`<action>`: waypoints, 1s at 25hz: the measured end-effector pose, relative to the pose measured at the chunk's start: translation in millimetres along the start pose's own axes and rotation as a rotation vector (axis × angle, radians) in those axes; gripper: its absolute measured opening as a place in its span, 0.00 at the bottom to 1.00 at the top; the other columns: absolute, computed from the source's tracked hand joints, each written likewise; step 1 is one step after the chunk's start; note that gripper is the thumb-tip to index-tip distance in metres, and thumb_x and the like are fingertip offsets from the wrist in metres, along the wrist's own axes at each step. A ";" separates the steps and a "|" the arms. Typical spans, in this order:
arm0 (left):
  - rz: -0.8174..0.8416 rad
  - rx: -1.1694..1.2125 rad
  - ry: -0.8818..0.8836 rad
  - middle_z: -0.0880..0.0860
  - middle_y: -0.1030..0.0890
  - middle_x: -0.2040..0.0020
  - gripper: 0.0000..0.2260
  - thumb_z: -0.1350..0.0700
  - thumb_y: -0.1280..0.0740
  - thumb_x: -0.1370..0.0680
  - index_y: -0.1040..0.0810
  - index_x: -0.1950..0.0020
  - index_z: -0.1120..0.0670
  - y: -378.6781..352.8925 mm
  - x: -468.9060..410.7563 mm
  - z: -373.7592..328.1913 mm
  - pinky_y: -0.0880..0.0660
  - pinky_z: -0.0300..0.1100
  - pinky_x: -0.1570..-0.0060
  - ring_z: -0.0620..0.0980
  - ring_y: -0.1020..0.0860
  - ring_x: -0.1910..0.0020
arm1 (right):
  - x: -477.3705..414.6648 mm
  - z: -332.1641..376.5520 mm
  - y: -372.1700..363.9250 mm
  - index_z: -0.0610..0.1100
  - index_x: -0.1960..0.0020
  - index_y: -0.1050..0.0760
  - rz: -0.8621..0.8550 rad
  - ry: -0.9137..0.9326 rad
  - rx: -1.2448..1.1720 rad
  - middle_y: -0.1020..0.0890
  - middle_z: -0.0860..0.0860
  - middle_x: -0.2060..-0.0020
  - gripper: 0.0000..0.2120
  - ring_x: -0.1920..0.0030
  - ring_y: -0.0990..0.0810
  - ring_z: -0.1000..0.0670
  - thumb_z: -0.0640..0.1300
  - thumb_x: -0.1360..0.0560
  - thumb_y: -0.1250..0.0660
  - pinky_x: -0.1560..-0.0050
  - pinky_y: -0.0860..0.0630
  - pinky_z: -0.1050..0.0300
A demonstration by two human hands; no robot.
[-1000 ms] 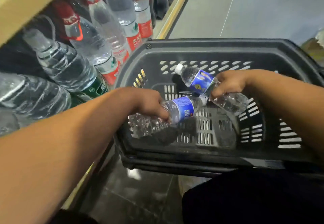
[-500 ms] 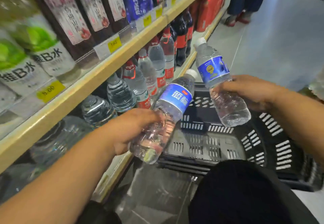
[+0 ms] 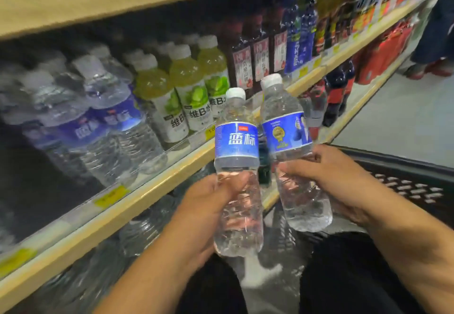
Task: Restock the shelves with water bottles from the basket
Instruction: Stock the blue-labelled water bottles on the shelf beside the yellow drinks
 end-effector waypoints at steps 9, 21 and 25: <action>-0.387 -0.067 -0.217 0.55 0.15 0.61 0.13 0.49 0.26 0.44 0.15 0.61 0.50 103.0 96.7 -25.0 0.23 0.43 0.68 0.52 0.17 0.64 | 22.0 7.3 -124.4 0.47 0.49 0.18 0.216 0.059 0.092 0.14 0.52 0.56 0.11 0.53 0.16 0.52 0.46 0.31 0.26 0.51 0.20 0.57; -0.598 -0.263 -0.497 0.52 0.15 0.49 0.21 0.46 0.25 0.37 0.18 0.46 0.51 206.2 148.9 -51.7 0.26 0.62 0.41 0.54 0.17 0.48 | 15.0 43.4 -259.7 0.49 0.52 0.19 0.283 0.203 0.103 0.15 0.55 0.61 0.13 0.60 0.17 0.57 0.47 0.35 0.22 0.60 0.23 0.66; -0.656 -0.314 -0.547 0.49 0.15 0.49 0.19 0.49 0.25 0.35 0.19 0.45 0.50 222.3 150.8 -60.0 0.25 0.60 0.41 0.51 0.17 0.47 | -2.7 56.8 -292.0 0.48 0.50 0.20 0.243 0.294 0.099 0.14 0.56 0.59 0.17 0.58 0.16 0.57 0.48 0.36 0.21 0.53 0.21 0.58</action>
Point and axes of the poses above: each hand's wrist, its own x-axis away from the middle knuckle, its own y-axis out of the back of the hand, z = x × y, the point moved 5 cm from there along -x, towards the middle knuckle
